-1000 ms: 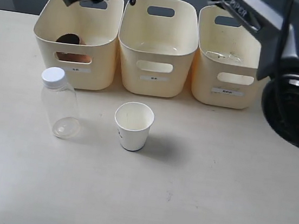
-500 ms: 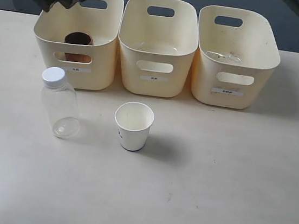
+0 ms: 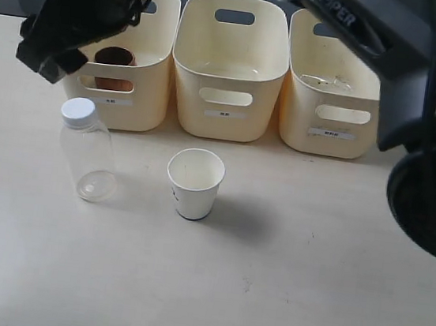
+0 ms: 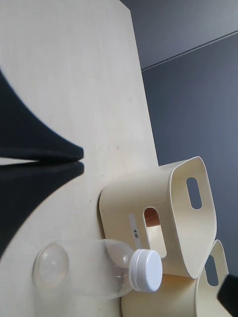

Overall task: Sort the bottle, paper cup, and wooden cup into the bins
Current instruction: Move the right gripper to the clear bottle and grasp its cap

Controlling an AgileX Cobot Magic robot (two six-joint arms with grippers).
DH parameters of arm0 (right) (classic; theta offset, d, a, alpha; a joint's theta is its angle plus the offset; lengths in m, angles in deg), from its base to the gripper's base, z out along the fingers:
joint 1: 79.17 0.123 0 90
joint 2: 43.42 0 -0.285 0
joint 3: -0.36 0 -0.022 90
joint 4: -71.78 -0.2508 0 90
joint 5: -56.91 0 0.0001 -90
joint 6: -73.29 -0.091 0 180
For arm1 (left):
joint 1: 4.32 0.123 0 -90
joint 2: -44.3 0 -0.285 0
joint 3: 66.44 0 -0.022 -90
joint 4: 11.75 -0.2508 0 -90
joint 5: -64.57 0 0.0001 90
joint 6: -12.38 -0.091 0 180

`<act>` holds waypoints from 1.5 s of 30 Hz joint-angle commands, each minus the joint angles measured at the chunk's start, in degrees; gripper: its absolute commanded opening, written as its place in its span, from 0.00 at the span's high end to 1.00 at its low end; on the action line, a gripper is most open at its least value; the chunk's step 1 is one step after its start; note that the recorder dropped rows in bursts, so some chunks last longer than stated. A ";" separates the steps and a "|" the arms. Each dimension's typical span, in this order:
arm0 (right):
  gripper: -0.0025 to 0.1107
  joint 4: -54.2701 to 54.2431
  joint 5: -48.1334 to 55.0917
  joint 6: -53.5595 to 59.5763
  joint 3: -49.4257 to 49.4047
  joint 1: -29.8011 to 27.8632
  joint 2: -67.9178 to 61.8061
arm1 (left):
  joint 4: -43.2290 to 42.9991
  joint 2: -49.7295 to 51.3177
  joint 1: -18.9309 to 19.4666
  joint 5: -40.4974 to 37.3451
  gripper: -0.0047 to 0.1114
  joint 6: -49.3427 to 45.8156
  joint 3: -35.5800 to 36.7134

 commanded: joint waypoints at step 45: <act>0.96 0.08 0.15 2.29 -0.30 -0.17 -9.58 | 0.06 -0.28 -0.20 -0.08 0.96 0.11 0.07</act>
